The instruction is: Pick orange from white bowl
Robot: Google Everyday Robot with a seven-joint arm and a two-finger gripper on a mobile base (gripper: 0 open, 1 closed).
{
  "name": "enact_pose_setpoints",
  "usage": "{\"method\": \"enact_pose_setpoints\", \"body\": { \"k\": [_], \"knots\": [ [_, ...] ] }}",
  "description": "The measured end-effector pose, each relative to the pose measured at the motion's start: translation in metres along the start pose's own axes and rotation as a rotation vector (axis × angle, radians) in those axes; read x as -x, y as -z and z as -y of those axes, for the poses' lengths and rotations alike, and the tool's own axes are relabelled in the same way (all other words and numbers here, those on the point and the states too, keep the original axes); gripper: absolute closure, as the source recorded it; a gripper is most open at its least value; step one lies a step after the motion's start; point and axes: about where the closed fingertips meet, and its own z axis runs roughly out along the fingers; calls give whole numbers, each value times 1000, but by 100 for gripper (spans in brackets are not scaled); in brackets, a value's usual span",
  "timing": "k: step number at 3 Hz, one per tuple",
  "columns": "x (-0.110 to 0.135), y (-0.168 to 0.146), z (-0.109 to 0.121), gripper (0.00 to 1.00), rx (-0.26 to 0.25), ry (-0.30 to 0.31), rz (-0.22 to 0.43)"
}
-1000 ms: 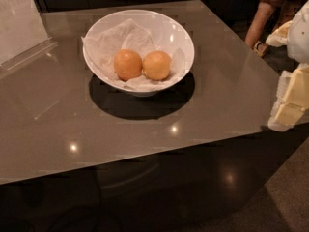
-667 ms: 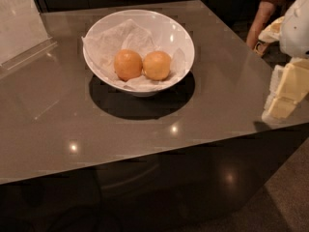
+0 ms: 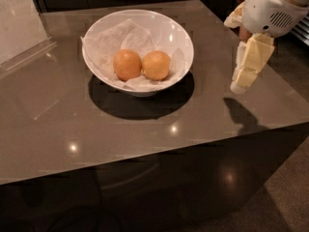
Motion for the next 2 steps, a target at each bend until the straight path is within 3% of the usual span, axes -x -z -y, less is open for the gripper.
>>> {"method": "enact_pose_setpoints", "body": {
  "k": [1,2],
  "knots": [
    [1,0,1,0,-6,0,6],
    [12,-15,19,0,16,8,48]
  ]
}}
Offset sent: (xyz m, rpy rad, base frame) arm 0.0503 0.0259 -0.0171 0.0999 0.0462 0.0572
